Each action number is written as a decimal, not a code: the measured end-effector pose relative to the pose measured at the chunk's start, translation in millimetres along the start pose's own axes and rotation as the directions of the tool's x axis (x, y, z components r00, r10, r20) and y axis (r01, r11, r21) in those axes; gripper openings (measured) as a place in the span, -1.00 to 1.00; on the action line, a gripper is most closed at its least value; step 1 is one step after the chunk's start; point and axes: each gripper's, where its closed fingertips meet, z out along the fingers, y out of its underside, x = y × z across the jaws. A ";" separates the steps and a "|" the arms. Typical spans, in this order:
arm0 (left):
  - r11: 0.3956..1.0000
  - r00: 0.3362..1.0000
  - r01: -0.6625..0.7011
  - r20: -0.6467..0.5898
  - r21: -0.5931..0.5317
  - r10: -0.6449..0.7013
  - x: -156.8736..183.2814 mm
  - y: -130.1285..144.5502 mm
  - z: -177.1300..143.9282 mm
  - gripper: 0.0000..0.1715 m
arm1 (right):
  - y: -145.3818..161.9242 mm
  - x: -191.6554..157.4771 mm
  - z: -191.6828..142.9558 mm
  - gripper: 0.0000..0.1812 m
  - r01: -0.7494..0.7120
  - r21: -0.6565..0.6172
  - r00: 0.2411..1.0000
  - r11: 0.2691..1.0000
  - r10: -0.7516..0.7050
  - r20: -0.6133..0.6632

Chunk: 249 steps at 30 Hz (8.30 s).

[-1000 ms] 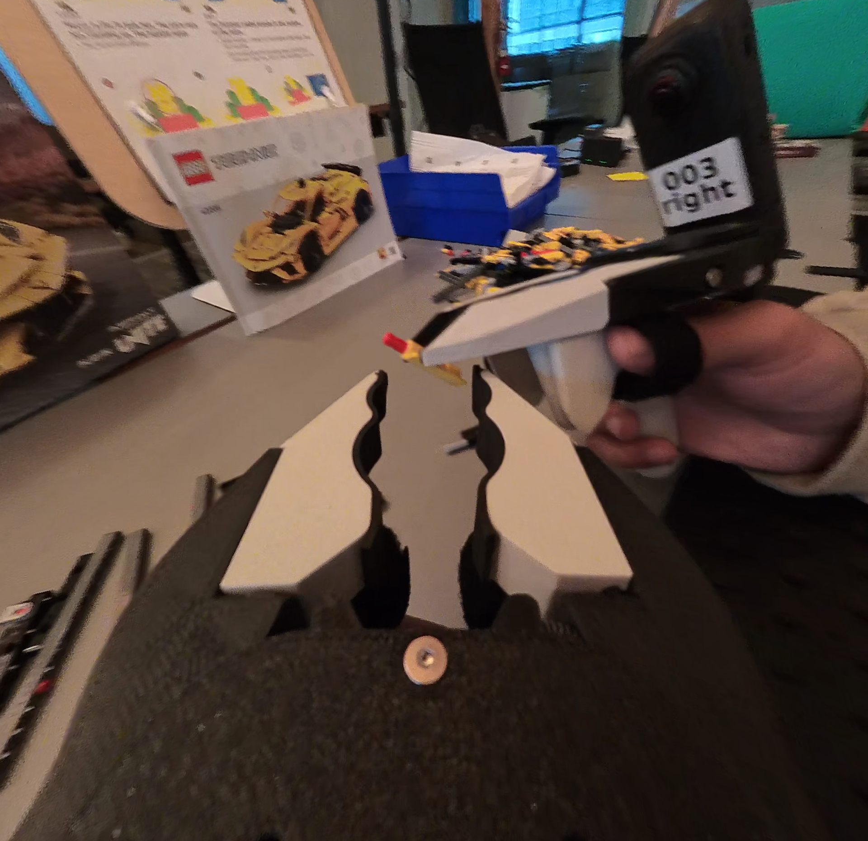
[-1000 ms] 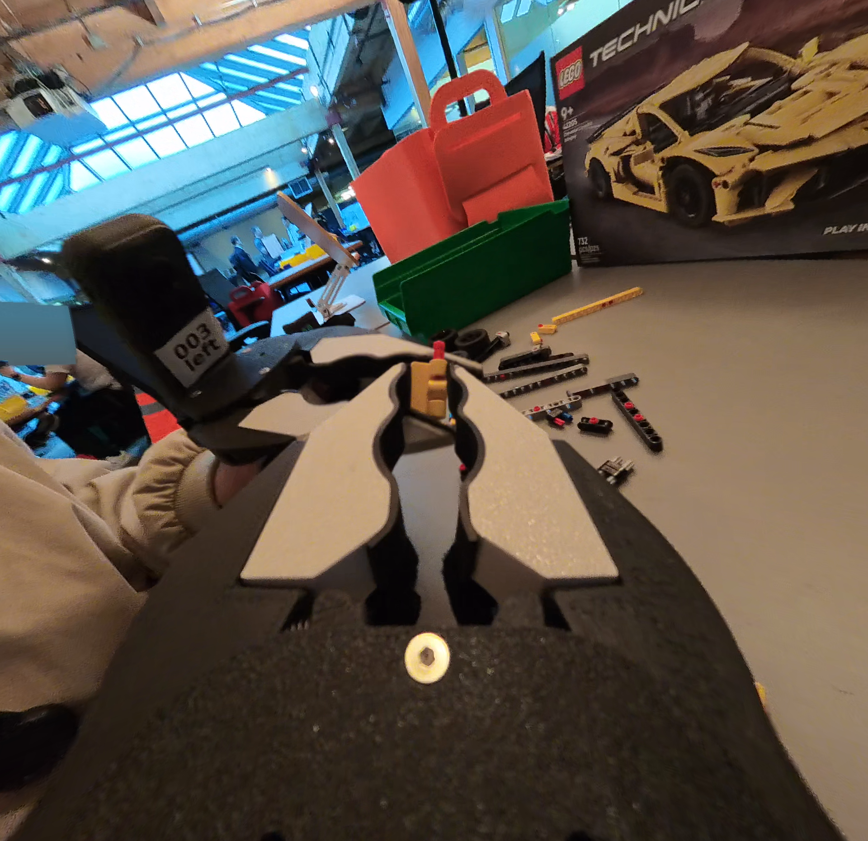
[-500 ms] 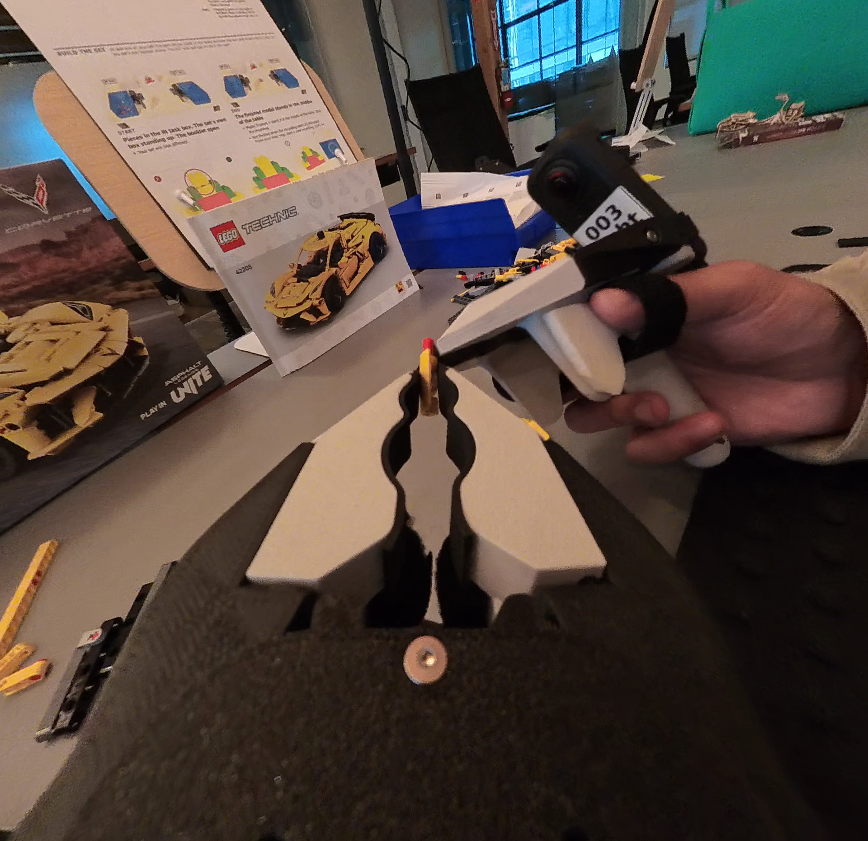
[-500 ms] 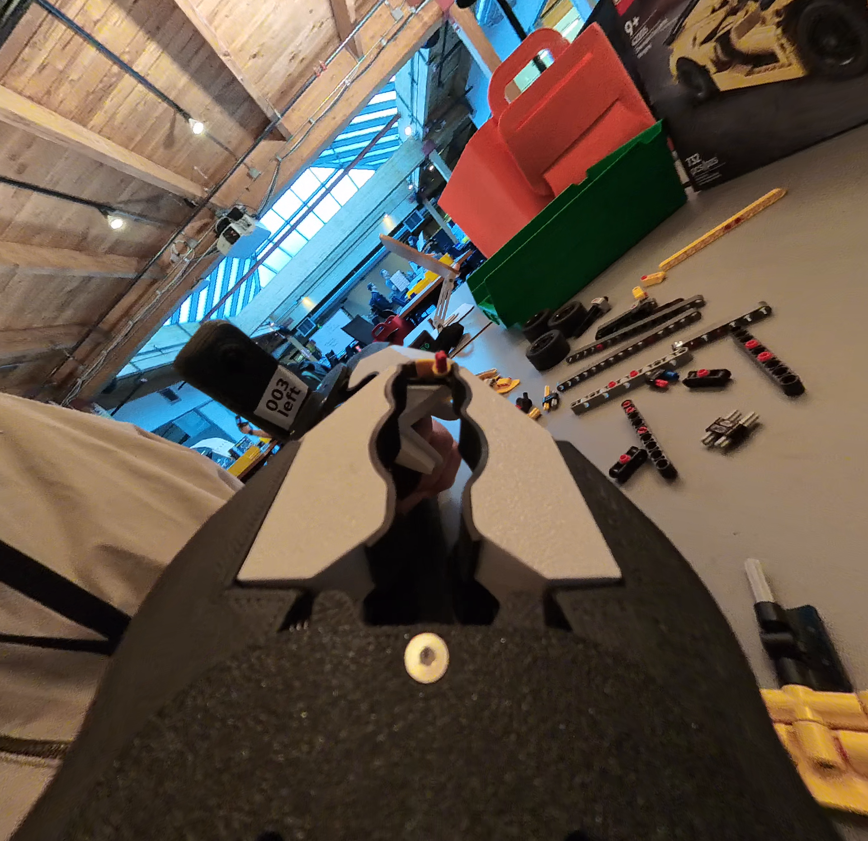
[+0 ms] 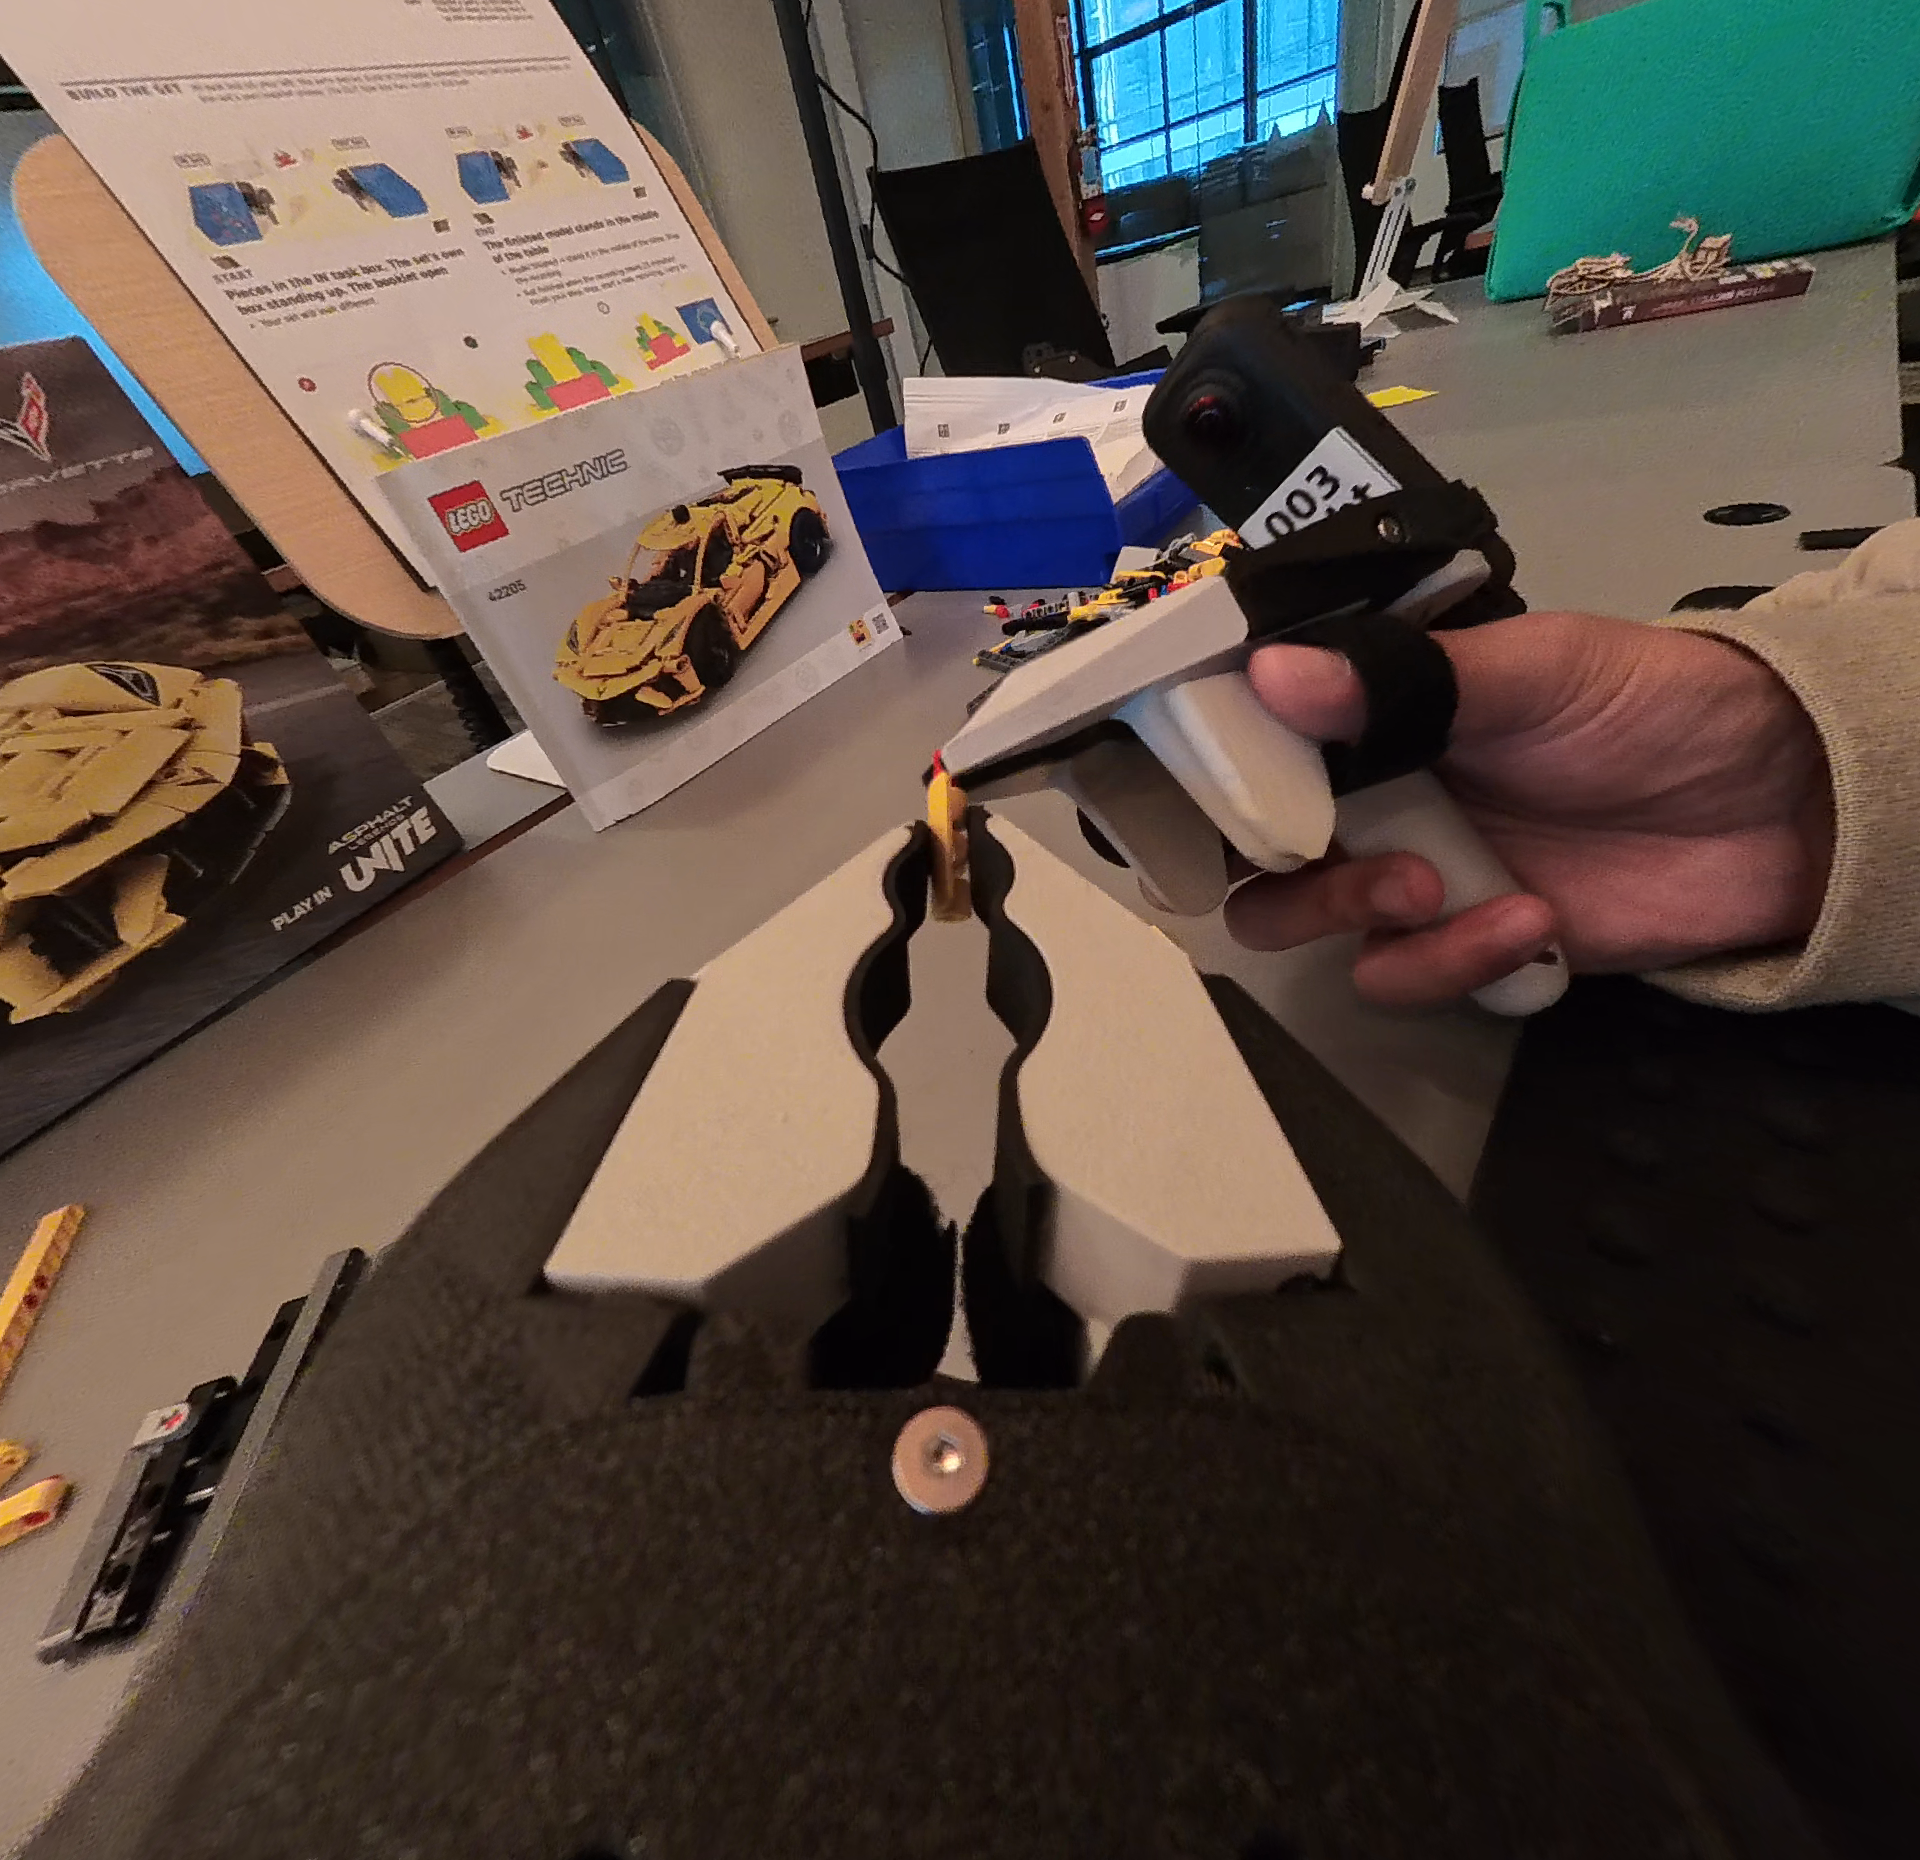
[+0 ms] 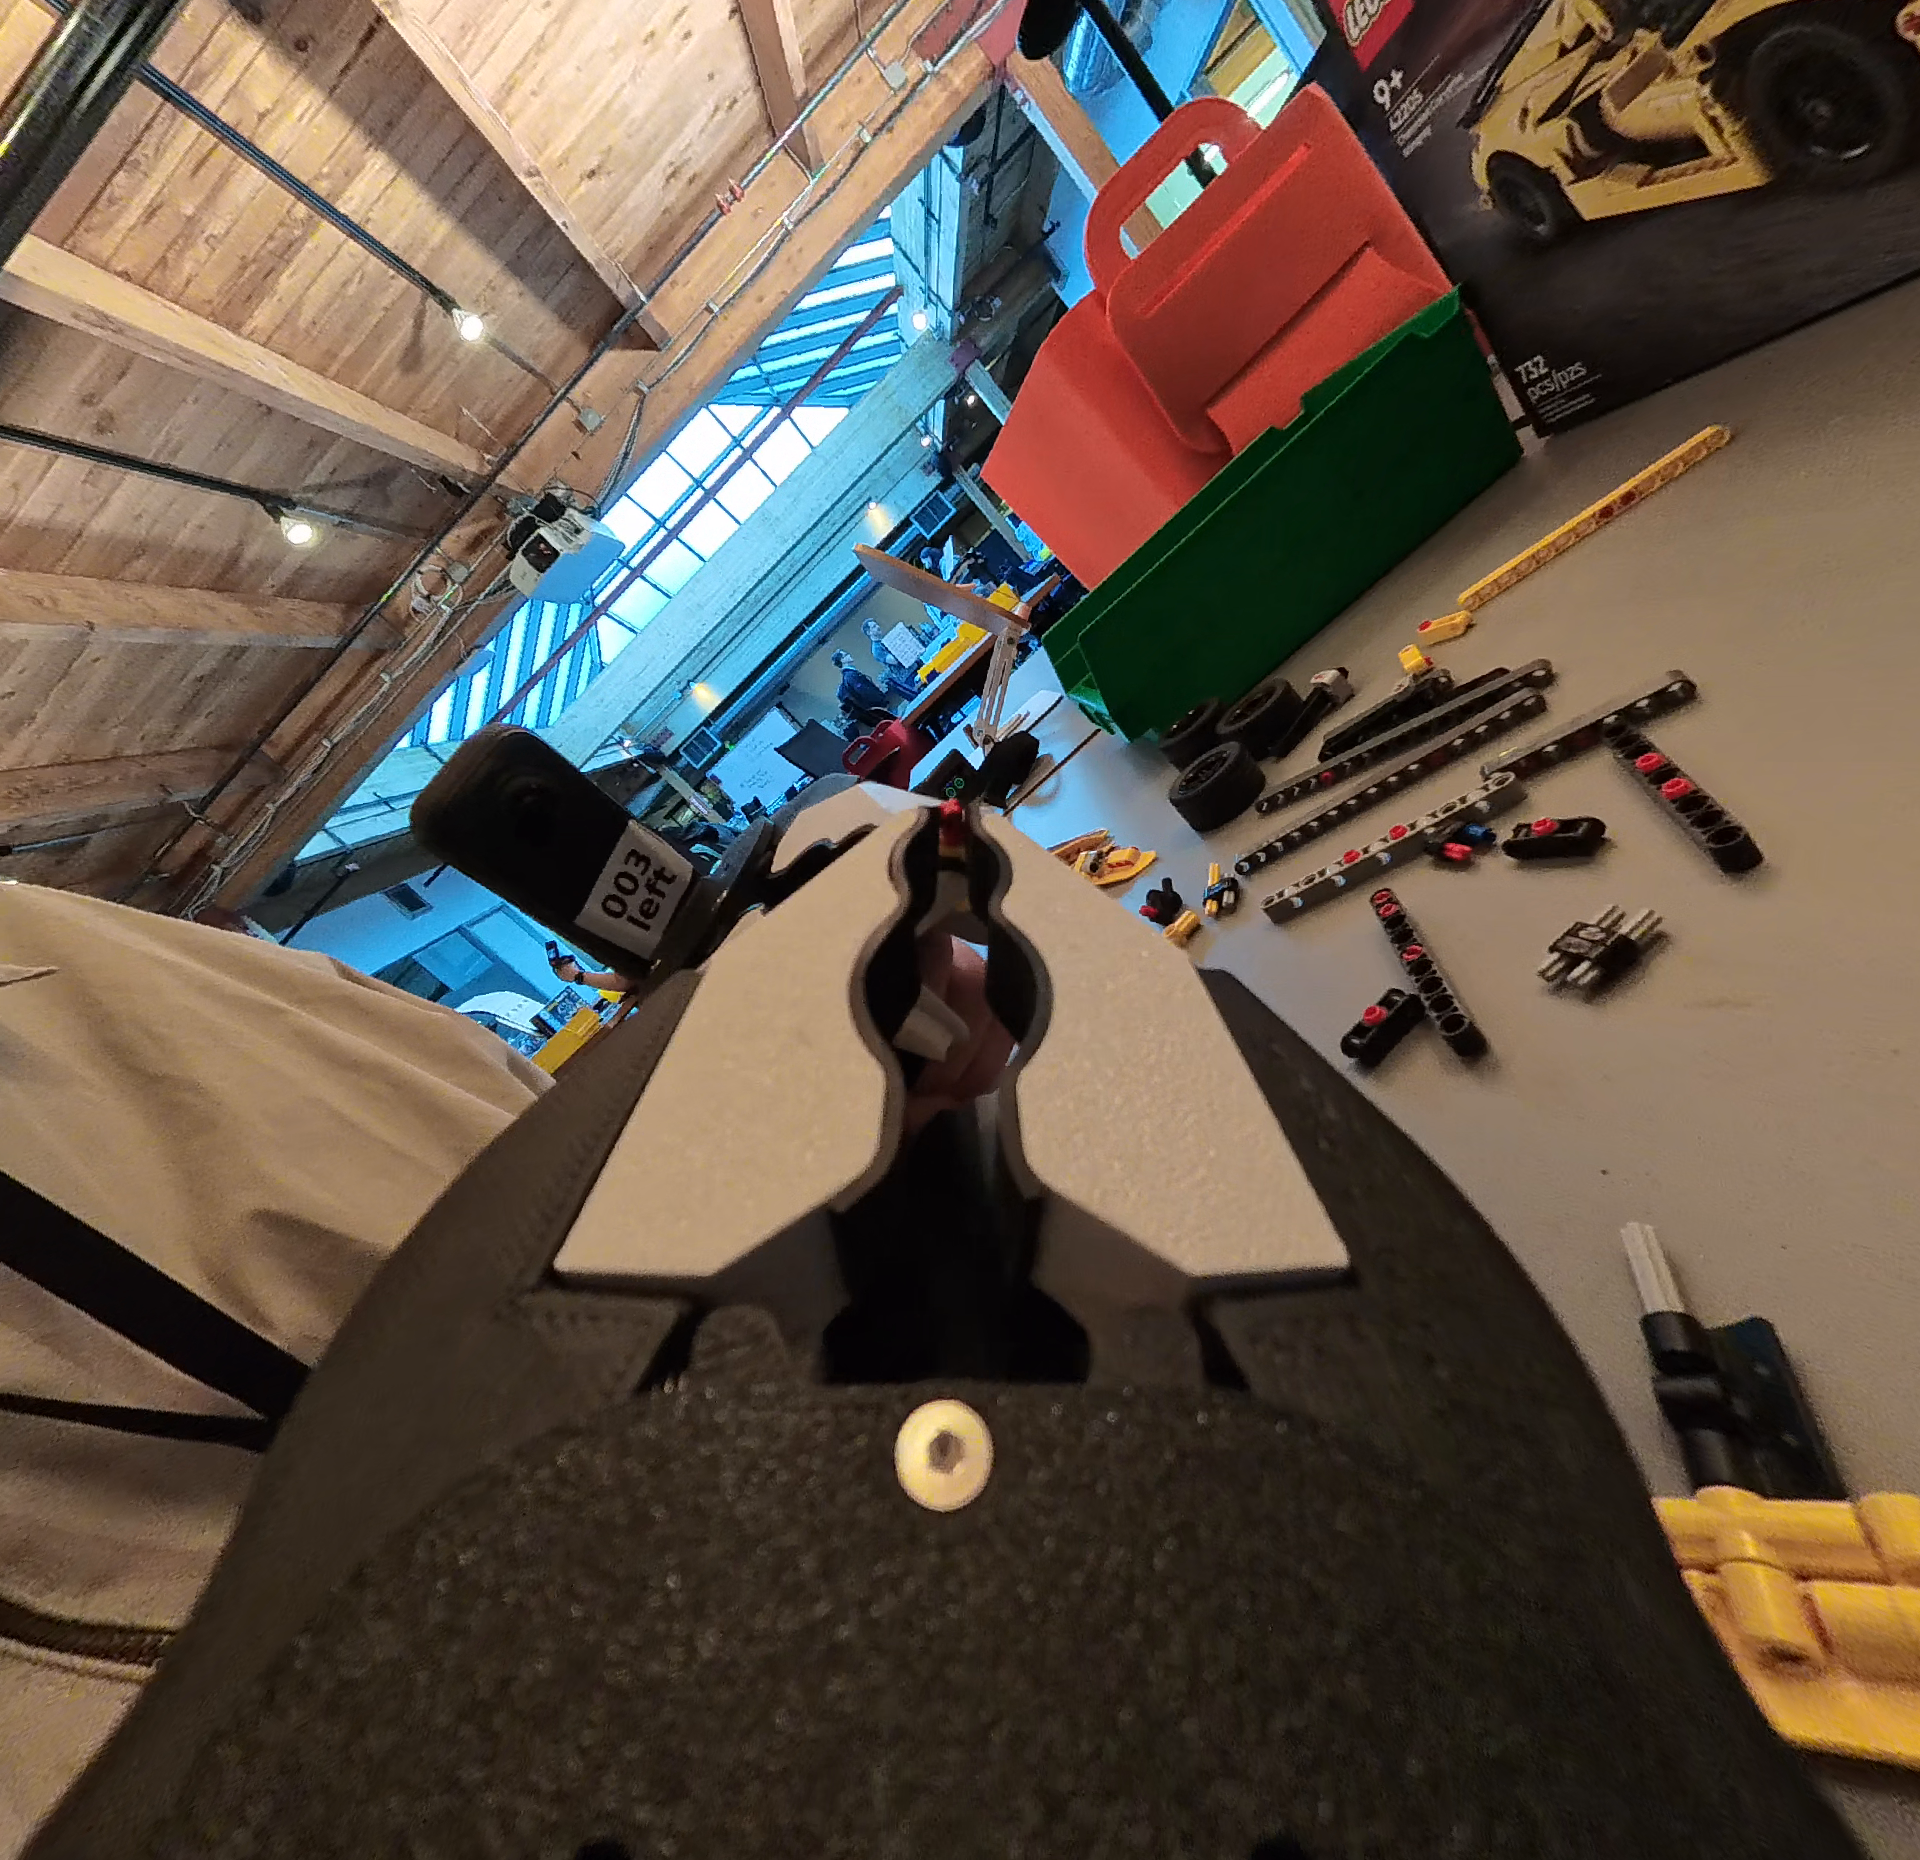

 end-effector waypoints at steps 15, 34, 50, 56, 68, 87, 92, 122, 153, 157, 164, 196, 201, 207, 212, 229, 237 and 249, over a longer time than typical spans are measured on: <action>0.988 0.987 0.157 0.016 -0.007 -0.157 -20.0 6.1 -12.0 -0.93 | -69.9 44.2 -68.5 -0.98 -0.207 0.409 0.969 0.888 0.243 -0.037; 0.453 0.342 0.881 -0.477 -0.137 -0.810 -13.8 -3.8 -7.1 -0.92 | -165.7 126.2 -344.4 -0.72 0.320 -0.338 0.138 0.885 -0.396 -0.908; 0.257 0.125 0.946 -0.507 -0.198 -0.853 -23.7 1.6 -9.2 -0.92 | 7.1 15.7 25.8 -0.50 0.798 -0.374 0.389 0.473 -0.878 -0.278; 0.328 0.145 0.916 -0.567 -0.233 -0.811 -7.2 -8.9 -12.2 -0.92 | 14.6 12.4 22.4 -0.73 0.807 -0.411 0.357 0.424 -0.905 -0.233; 0.405 0.274 0.895 -0.484 -0.187 -0.831 -11.3 3.4 -6.1 -0.99 | 5.9 11.3 3.4 -0.81 0.805 -0.388 0.375 0.449 -0.892 -0.253; 0.450 0.319 0.861 -0.435 -0.238 -0.842 -2.0 10.5 -0.4 -0.69 | -139.3 128.7 -269.0 -0.73 0.365 -0.651 -0.067 0.665 -0.679 -0.731; 0.532 0.379 0.797 -0.448 -0.286 -0.810 16.8 10.5 1.9 -0.70 | -129.4 146.5 -327.4 -0.64 0.225 -0.478 0.041 0.849 -0.498 -0.866; 0.439 0.355 0.860 -0.314 -0.259 -0.881 -7.1 30.1 11.0 -0.57 | 5.5 49.9 -22.1 -0.66 0.669 -0.601 0.349 0.438 -0.898 -0.266; 0.657 0.497 0.722 -0.499 -0.217 -0.710 22.7 -2.9 -5.2 -0.92 | 12.7 -7.9 -8.8 -0.94 -0.053 -0.212 0.995 0.976 0.070 0.070; 0.673 0.512 0.707 -0.498 -0.218 -0.700 24.8 -2.7 -5.6 -0.92 | 13.7 -7.9 -11.7 -0.94 -0.029 -0.248 0.996 0.968 0.049 0.075; 0.675 0.507 0.701 -0.502 -0.233 -0.700 27.9 -2.0 -5.9 -0.91 | 14.5 -7.6 -15.6 -0.94 -0.012 -0.301 0.997 0.954 0.036 0.073; 0.659 0.460 0.698 -0.531 -0.280 -0.712 36.8 -1.4 -6.2 -0.90 | 15.9 -12.0 -23.6 -0.93 -0.104 -0.288 0.979 0.952 0.149 0.137; 0.659 0.471 0.702 -0.518 -0.270 -0.714 33.7 0.3 -5.7 -0.92 | 19.8 -11.6 -19.3 -0.91 -0.119 -0.289 0.977 0.950 0.163 0.134; 0.668 0.491 0.704 -0.516 -0.239 -0.702 29.7 -2.0 -7.4 -0.92 | 17.1 -12.2 -16.5 -0.93 -0.070 -0.289 0.984 0.955 0.113 0.135; 0.517 0.419 0.854 -0.499 -0.068 -0.759 -25.5 -7.4 -29.4 -0.93 | -73.1 25.3 -93.1 -0.95 -0.182 0.079 0.982 0.980 0.178 0.058; 0.569 0.399 0.796 -0.527 -0.207 -0.750 8.6 -6.2 -12.7 -0.92 | -120.8 134.9 -317.7 -0.92 0.077 -0.257 0.365 0.963 -0.267 -0.892; 0.593 0.422 0.779 -0.530 -0.204 -0.736 11.9 -6.7 -13.2 -0.92 | -120.8 113.1 -256.8 -0.63 0.202 -0.404 0.344 0.892 -0.451 -0.824; 0.660 0.472 0.717 -0.542 -0.222 -0.695 25.2 -5.2 -14.1 -0.92 | 18.7 -18.4 -13.9 -0.76 0.065 -0.353 0.997 0.934 -0.046 0.060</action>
